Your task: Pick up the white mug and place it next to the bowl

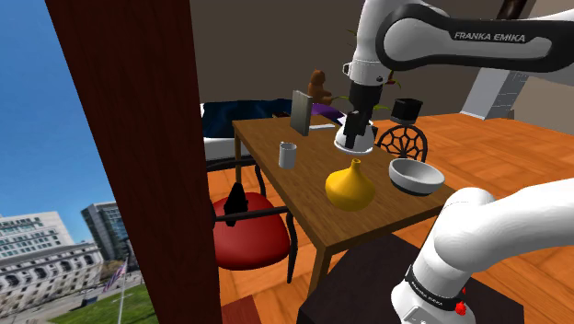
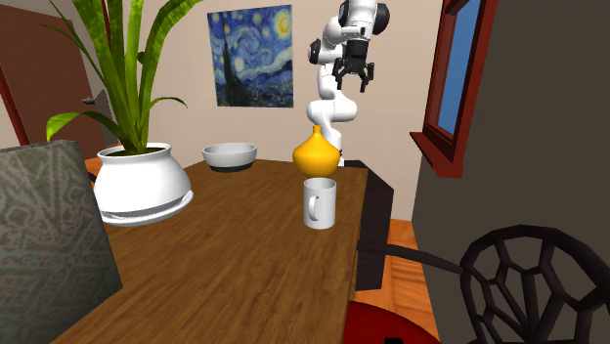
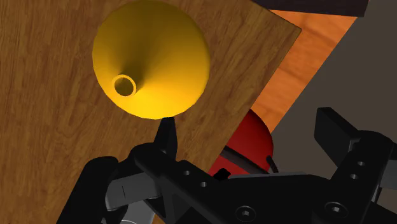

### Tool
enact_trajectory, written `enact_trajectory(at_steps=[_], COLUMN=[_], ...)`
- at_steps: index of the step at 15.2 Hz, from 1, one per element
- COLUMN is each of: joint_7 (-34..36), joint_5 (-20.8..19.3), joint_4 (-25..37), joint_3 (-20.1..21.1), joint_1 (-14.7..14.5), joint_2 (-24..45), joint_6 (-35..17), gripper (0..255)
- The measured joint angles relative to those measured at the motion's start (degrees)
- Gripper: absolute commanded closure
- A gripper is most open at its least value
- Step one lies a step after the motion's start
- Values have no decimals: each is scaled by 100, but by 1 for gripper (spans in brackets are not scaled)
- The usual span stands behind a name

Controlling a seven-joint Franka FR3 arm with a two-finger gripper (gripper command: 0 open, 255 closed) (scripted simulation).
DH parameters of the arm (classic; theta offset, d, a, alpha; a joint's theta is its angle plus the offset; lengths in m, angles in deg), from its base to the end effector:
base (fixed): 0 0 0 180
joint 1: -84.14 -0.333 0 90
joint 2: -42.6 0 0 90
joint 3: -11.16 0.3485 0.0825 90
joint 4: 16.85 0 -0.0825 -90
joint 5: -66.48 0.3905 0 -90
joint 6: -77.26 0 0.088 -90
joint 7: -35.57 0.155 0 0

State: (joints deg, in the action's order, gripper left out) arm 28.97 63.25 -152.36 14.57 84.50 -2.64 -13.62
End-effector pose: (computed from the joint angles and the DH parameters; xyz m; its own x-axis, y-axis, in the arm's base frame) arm 0.2911 0.0115 0.5637 0.9885 0.1510 -0.0017 0.1504 -0.9837 0.0989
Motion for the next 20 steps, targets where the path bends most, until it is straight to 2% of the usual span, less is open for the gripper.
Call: enact_trajectory(at_steps=[2, 12, 17, 20], joint_7=[-58, -1064, -1635, -1994], joint_5=[-26, -254, -204, -89], joint_4=[15, 290, 753, 1238], joint_3=[-43, -704, -1012, -1151], joint_1=[8, 66, 67, 66], joint_2=[80, 1702, 2786, 3452], joint_6=[-71, -1535, -2216, -2421], gripper=[0, 0, 0, 0])
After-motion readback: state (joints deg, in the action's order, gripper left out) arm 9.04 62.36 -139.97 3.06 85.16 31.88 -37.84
